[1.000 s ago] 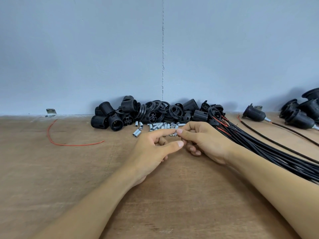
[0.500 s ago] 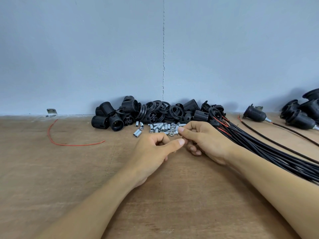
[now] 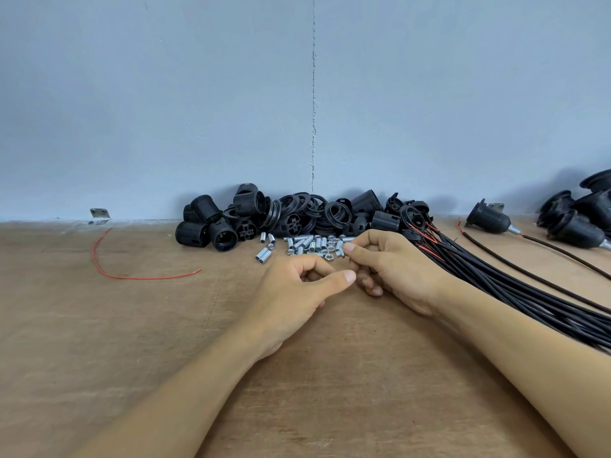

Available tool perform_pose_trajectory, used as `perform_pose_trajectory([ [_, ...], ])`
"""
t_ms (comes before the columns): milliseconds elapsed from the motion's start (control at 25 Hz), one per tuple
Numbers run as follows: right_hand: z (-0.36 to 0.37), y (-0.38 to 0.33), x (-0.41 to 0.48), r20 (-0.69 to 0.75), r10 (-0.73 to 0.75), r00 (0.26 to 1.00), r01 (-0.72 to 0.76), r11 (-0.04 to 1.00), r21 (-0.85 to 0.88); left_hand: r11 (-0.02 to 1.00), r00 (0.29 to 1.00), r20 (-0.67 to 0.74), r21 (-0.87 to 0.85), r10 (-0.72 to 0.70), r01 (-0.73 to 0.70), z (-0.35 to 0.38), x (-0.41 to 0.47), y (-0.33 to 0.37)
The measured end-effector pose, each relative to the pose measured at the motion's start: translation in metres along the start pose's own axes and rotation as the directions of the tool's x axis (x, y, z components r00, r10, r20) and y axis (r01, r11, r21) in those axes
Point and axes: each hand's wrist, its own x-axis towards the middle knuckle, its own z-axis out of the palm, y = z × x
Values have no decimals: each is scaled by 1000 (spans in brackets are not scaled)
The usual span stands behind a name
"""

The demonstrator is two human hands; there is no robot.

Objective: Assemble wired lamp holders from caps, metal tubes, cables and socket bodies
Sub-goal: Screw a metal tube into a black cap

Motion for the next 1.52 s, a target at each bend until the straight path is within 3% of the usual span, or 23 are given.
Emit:
perform_pose_trajectory([
  [160, -9, 3, 6, -193, -46, 980, 26, 994, -107, 1000, 1000, -12, -17, -27, 26, 2, 0, 1],
  [240, -16, 4, 7, -316, -132, 939, 58, 970, -235, 999, 999, -26, -10, -36, 36, 2, -1, 3],
  [360, -22, 6, 8, -382, -316, 868, 136, 893, -430, 999, 998, -34, 7, -47, 47, 3, -2, 5],
  [520, -22, 7, 10, -355, -410, 840, 167, 818, -550, 974, 998, -43, 224, 51, -40, 8, -7, 7],
  [640, -24, 10, 13, -312, -416, 854, 147, 769, -623, 812, 978, 74, 548, 193, -202, 18, -15, 10],
  [720, -23, 10, 14, -255, -440, 861, 170, 721, -672, 709, 949, 147, 635, 280, -308, 22, -19, 12],
  [880, -24, 11, 17, -126, -465, 876, 197, 584, -787, 661, 920, 177, 649, 349, -376, 23, -22, 15],
  [1000, -27, 12, 18, -52, -356, 933, 149, 513, -845, 664, 921, 183, 647, 344, -376, 24, -23, 15],
  [1120, -28, 10, 20, -17, -289, 957, 133, 489, -862, 662, 922, 185, 650, 340, -374, 24, -22, 15],
  [1400, -30, 14, 18, -109, -500, 859, 220, 554, -803, 672, 928, 188, 645, 323, -364, 24, -22, 15],
  [1520, -31, 15, 20, -72, -428, 901, 186, 531, -827, 675, 930, 191, 644, 314, -360, 23, -21, 14],
])
